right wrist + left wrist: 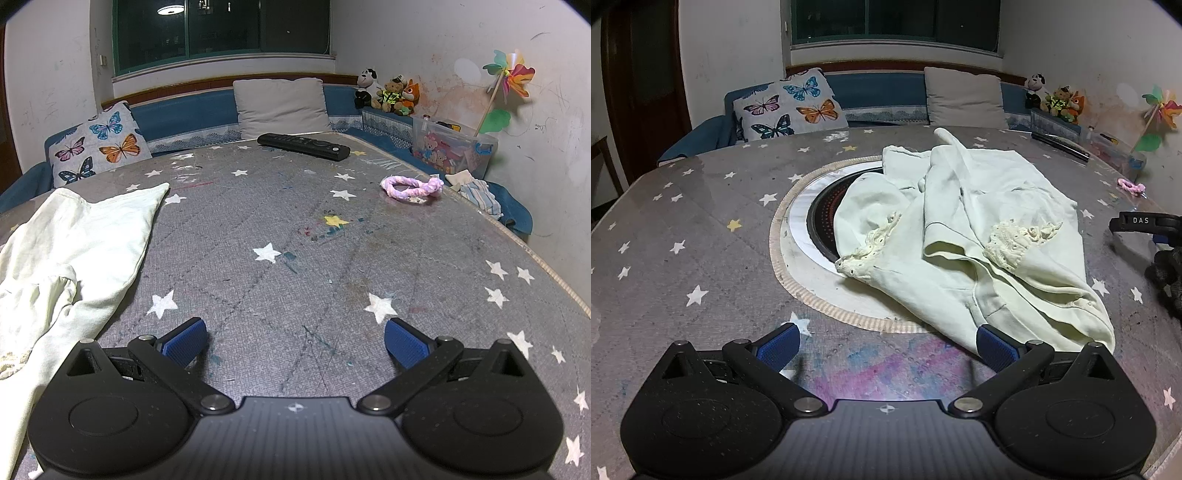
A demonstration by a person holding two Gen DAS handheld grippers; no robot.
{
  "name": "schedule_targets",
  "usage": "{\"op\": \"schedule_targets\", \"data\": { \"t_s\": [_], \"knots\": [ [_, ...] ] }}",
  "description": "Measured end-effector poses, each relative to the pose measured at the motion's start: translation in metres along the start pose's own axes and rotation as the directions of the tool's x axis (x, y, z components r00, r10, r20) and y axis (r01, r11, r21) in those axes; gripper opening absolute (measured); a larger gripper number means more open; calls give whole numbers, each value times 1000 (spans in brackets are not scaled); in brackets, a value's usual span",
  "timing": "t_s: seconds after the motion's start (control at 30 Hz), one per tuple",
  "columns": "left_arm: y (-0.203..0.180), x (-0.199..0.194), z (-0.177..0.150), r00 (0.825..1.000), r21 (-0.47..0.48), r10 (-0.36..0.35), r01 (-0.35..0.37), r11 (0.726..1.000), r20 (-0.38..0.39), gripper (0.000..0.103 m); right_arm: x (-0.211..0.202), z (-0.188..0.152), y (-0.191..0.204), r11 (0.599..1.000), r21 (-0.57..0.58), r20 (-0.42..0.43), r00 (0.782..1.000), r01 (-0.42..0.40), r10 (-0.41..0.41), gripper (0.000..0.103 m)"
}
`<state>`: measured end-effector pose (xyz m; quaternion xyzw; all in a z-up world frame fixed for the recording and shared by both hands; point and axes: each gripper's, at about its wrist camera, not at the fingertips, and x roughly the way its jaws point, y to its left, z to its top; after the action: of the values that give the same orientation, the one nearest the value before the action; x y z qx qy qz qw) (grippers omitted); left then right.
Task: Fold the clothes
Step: 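Approach the crumpled pale green T-shirt with both grippers open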
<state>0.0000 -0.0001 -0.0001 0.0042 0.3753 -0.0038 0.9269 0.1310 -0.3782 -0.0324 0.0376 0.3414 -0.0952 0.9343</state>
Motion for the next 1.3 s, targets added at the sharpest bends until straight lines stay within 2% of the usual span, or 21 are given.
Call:
{"op": "schedule_targets", "data": {
  "t_s": [0.23,0.5,0.67,0.97,1.3],
  "knots": [
    [-2,-4,-2,1000,2,4,-4,1000,18,103,-5,-7,6,1000,-11,-1,1000,-21,21,103],
    [-2,-18,-3,1000,5,3,-3,1000,31,103,-34,-24,20,991,-69,-9,994,-111,110,103],
    [-3,-17,-4,999,10,5,-5,1000,34,103,-59,-36,26,981,-68,-22,983,-181,180,102],
    [-4,-21,-12,999,22,19,-19,1000,38,103,-100,-55,44,961,-106,-2,966,-256,257,102],
    [-8,-26,-19,999,40,13,-15,999,48,103,-141,-68,59,937,-187,37,951,-296,308,100]
  ]
}}
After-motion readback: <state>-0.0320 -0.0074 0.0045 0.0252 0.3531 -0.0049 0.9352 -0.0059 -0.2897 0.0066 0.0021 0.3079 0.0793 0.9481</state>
